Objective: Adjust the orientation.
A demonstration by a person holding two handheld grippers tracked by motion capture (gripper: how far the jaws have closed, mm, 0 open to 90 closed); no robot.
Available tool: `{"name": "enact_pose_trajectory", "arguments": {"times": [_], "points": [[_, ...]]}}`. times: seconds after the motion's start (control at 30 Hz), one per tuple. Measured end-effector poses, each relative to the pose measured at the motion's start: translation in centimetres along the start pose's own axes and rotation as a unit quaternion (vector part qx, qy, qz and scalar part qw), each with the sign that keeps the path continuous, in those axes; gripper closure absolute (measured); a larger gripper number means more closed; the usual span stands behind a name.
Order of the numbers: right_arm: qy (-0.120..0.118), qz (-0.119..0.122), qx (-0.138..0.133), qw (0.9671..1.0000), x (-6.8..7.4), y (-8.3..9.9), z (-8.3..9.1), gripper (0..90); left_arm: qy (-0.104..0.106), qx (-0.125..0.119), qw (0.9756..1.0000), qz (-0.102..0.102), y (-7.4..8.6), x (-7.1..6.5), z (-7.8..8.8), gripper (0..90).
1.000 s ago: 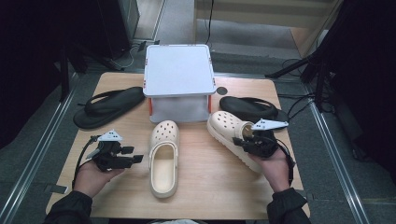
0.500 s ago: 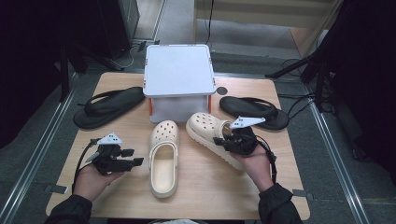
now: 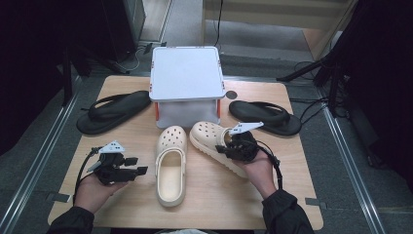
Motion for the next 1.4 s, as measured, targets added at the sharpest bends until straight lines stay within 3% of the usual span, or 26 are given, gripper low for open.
{"name": "enact_pose_trajectory", "arguments": {"times": [0.27, 0.4, 0.5, 0.8, 0.9, 0.97, 1.03, 1.13, 1.23, 1.33, 1.4], "points": [[0.006, -0.006, 0.009, 0.9999, -0.1, 0.2, -0.9, 78.3, 0.002, 0.003, 1.0, -0.004, 0.0, -0.2, -0.2, 41.1], [0.009, -0.01, 0.013, 0.9998, 0.5, 0.1, -1.6, 78.1, 0.001, 0.003, 1.0, -0.001, 0.0, -0.2, -0.2, 41.0], [0.013, 0.002, 0.023, 0.9996, 1.2, 0.4, -2.2, 77.7, 0.001, 0.003, 1.0, 0.0, 0.0, 0.0, -0.2, 41.0], [-0.006, -0.015, 0.016, 0.9997, 1.3, 0.4, -2.4, 77.7, 0.001, 0.006, 1.0, -0.002, 0.0, 0.0, -0.3, 41.0], [-0.008, -0.008, 0.022, 0.9997, 1.6, 0.4, -2.6, 77.6, -0.004, 0.006, 1.0, -0.005, 0.0, -0.1, -0.3, 41.0], [-0.01, -0.007, 0.019, 0.9997, 1.9, 0.3, -2.8, 76.6, -0.004, 0.003, 1.0, -0.005, 0.0, -0.1, -0.2, 41.1], [-0.019, -0.009, 0.018, 0.9996, 1.9, 0.3, -2.8, 70.2, -0.003, 0.001, 1.0, -0.004, -0.1, -0.1, -0.3, 41.1], [-0.022, -0.012, -0.01, 0.9996, 1.7, -0.1, -2.0, 65.3, -0.003, 0.0, 1.0, 0.0, -0.2, 0.1, -0.1, 42.0], [-0.021, 0.012, -0.018, 0.9996, 1.6, -0.1, -0.9, 64.5, -0.005, -0.005, 1.0, -0.004, -0.3, 0.0, 0.1, 49.9], [-0.032, 0.017, -0.022, 0.9991, 1.3, 0.3, 0.6, 60.7, 0.004, -0.014, 0.9999, 0.0, -0.6, -0.1, 0.7, 62.1], [-0.035, 0.02, -0.033, 0.9986, 1.1, 0.4, 1.8, 63.5, 0.004, -0.018, 0.9998, 0.001, -0.8, -0.1, 0.7, 70.3]]}}
Point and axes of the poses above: each handheld gripper's, and its own axes: z roughly backward along the jaws, y roughly out of its underside, x roughly to its left, the point moved 5 cm from there along -z, roughly forward along the jaws, and after that the axes turned 2 degrees about -x, right-handed, at the moved point
